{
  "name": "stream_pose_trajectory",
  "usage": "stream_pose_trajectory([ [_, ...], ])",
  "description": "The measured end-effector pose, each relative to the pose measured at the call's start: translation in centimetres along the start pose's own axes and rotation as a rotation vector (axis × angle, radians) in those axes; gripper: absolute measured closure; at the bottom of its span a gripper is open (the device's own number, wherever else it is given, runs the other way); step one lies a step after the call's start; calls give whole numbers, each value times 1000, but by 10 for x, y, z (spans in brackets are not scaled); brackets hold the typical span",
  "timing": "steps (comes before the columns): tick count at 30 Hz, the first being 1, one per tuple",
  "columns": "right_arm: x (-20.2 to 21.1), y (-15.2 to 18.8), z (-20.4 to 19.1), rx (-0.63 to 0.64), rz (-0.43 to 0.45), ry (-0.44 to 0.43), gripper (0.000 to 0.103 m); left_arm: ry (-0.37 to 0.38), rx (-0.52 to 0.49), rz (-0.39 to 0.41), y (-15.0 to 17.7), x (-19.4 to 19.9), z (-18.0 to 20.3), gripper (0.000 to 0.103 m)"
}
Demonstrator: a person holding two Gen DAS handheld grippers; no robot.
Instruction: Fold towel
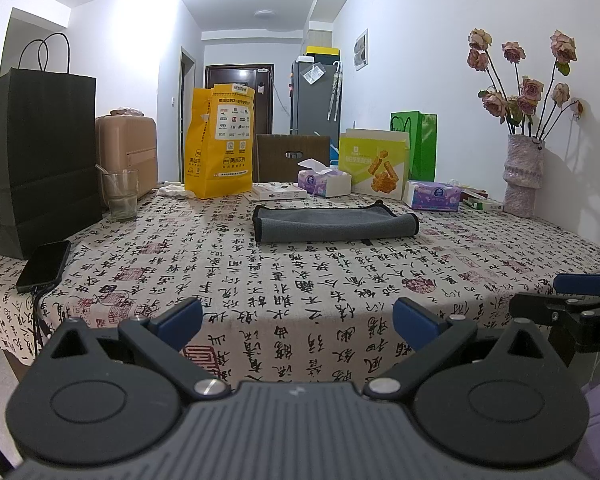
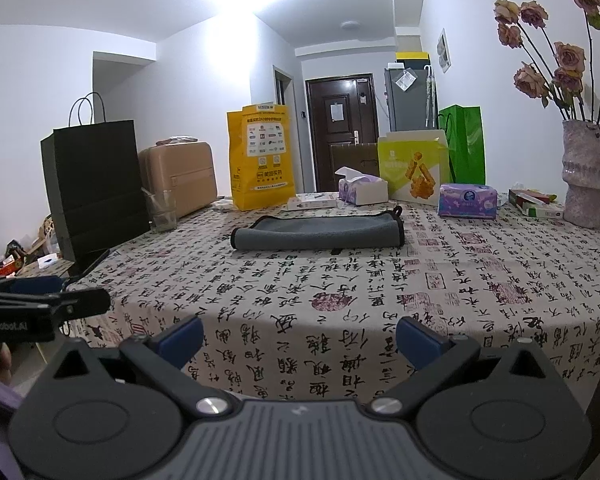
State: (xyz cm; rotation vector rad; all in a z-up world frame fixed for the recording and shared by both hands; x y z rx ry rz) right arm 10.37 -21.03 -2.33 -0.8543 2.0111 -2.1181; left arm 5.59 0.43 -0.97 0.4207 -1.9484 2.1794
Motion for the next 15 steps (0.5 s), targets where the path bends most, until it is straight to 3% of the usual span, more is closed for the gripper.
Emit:
stream_pose_trajectory([
  [15,0,1,1,-6,-3,0,0,-4,2,6,-1,0,0,0],
])
Point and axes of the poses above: each gripper's, at about its wrist camera, not at the fingertips, and x roughly against the way its jaws point, z to its right, y to its underside, the point moved 8 cm from there along -x, roughly the way its jaws point, and after that the axes turned 5 degrees about x, right-handed, at the moved point
